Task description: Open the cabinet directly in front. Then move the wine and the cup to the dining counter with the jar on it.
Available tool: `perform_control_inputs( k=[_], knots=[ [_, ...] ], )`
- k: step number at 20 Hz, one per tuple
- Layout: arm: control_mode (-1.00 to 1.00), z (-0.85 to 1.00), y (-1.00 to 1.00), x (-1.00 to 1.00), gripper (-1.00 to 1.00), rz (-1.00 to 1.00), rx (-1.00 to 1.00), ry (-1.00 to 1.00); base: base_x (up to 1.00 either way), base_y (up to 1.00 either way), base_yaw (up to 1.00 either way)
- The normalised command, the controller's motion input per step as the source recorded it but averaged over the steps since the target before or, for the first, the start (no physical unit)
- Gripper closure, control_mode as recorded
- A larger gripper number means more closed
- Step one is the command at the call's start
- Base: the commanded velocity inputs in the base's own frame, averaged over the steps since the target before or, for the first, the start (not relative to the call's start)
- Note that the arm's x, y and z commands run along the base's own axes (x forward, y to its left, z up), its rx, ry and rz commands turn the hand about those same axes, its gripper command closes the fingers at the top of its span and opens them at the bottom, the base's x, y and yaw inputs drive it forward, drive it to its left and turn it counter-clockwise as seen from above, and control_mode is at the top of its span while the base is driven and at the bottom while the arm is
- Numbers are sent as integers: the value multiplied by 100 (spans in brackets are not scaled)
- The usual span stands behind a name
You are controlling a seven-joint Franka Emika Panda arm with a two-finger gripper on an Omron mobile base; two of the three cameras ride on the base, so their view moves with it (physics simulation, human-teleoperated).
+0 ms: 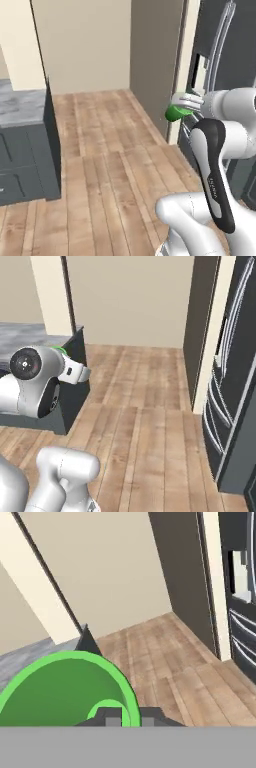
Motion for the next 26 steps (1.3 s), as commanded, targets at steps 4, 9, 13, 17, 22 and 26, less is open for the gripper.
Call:
perform_control_inputs(
  k=[4, 9, 13, 17, 22, 26],
  knots=[
    [100, 0, 0, 0, 100, 0, 0, 0, 0, 4, 60],
    [100, 0, 0, 0, 100, 0, 0, 0, 17, 26, 0],
    [100, 0, 0, 0, 100, 0, 0, 0, 89, 100, 0],
    [100, 0, 0, 0, 100, 0, 0, 0, 100, 100, -1],
    [100, 0, 0, 0, 100, 0, 0, 0, 100, 100, -1],
    [100, 0, 0, 0, 100, 0, 0, 0, 95, 100, 0]
  ],
)
